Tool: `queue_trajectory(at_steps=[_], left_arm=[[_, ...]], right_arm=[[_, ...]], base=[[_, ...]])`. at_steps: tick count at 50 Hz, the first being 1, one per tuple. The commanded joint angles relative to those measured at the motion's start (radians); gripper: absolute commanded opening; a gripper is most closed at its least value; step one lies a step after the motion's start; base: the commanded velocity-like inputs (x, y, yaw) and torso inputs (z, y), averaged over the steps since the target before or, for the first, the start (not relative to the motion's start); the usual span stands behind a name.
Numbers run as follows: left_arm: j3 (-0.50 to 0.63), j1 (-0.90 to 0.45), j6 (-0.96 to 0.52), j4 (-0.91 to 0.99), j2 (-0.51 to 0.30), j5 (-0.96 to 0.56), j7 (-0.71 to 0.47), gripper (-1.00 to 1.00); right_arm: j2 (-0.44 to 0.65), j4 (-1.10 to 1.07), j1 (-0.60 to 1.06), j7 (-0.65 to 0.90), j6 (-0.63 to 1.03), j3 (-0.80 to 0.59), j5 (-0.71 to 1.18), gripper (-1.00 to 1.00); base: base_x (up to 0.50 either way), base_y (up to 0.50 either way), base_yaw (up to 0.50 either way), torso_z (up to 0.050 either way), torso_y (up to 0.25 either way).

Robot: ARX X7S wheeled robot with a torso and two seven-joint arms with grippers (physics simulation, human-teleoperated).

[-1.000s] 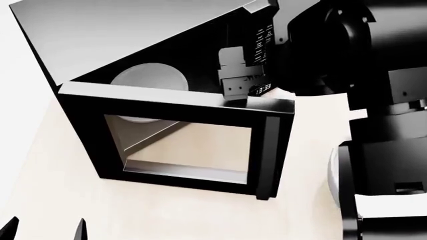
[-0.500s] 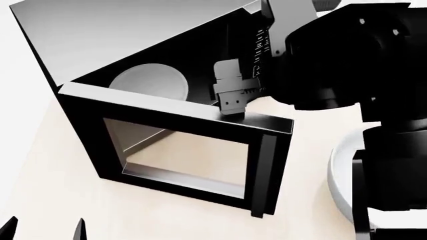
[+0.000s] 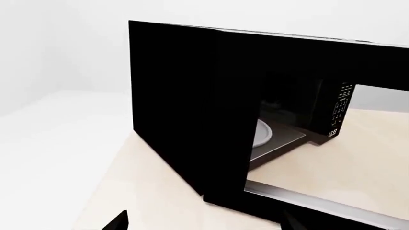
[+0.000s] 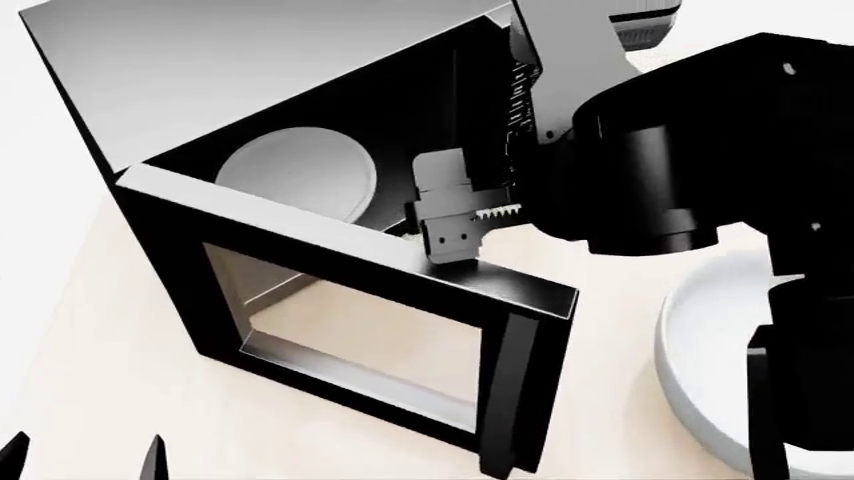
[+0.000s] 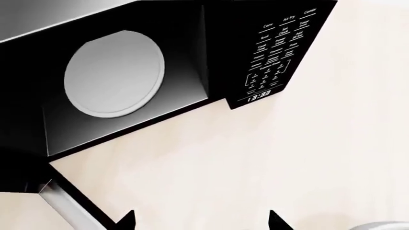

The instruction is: Open the microwave.

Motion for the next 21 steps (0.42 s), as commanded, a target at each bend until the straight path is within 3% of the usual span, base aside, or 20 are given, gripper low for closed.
queue_trajectory(at_steps=[1, 21], left_arm=[[0.001, 0.000, 0.002, -0.001, -0.003, -0.003, -0.002, 1.00], [0.004, 0.001, 0.003, 0.007, -0.007, -0.005, -0.008, 1.00]], right_arm=[[0.024, 0.001, -0.049, 0.057, 0.006, -0.095, 0.108, 1.00], [0.061, -0.032, -0.060, 0.091, -0.002, -0.175, 0.263, 1.00]], base=[[0.00, 0.00, 0.00, 0.000, -0.010], [0.00, 0.00, 0.00, -0.002, -0.003]])
